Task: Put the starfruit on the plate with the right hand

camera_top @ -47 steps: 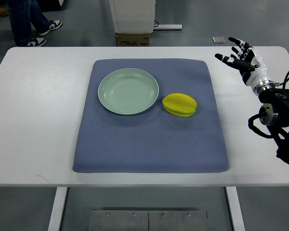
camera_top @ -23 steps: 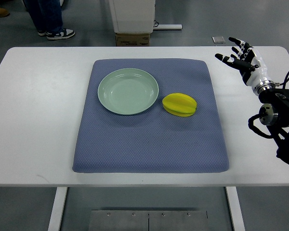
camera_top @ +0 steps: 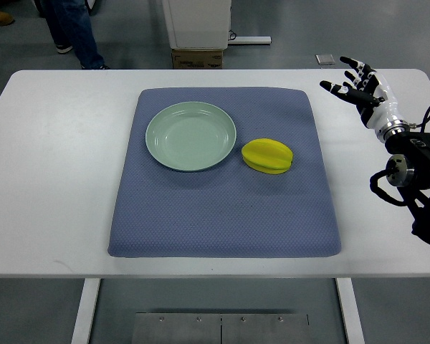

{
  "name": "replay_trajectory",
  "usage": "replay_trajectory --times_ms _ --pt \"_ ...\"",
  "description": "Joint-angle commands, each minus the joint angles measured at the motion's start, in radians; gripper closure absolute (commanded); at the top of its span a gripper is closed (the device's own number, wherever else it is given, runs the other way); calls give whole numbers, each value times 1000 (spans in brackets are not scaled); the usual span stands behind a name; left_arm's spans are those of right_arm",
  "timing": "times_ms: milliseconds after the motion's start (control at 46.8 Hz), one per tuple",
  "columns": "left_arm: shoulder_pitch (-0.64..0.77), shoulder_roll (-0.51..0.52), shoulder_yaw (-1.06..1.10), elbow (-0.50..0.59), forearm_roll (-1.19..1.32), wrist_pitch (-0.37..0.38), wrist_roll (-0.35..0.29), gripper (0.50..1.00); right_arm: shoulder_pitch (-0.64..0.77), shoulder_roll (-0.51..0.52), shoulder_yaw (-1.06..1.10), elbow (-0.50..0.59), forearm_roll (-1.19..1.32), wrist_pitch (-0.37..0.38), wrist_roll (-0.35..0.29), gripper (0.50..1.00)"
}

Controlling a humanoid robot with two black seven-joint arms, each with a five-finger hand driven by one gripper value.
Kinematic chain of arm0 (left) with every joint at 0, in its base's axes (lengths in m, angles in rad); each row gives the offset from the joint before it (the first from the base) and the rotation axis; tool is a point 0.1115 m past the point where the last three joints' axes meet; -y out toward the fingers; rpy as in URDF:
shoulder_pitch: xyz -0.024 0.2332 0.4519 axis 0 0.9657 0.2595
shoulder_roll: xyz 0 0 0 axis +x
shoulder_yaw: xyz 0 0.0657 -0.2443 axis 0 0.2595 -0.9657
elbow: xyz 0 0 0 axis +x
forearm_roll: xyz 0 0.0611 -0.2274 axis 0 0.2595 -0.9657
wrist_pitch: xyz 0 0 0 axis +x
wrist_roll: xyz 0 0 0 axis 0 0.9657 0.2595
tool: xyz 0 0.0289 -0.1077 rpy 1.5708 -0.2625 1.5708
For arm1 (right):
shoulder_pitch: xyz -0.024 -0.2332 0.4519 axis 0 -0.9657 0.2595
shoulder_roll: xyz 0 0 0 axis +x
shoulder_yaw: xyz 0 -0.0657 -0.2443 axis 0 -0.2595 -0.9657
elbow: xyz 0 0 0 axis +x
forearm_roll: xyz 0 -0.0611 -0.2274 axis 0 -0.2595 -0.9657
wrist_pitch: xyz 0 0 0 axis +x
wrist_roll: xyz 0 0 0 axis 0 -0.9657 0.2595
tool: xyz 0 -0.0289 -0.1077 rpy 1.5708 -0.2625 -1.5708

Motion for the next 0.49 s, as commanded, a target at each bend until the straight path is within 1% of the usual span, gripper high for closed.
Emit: replay_trajectory --times_ms 0,470 --pt "0 0 0 0 0 0 0 500 -1 -1 1 2 0 0 1 500" --pt "0 0 0 0 0 0 0 500 0 -14 1 3 0 0 7 500"
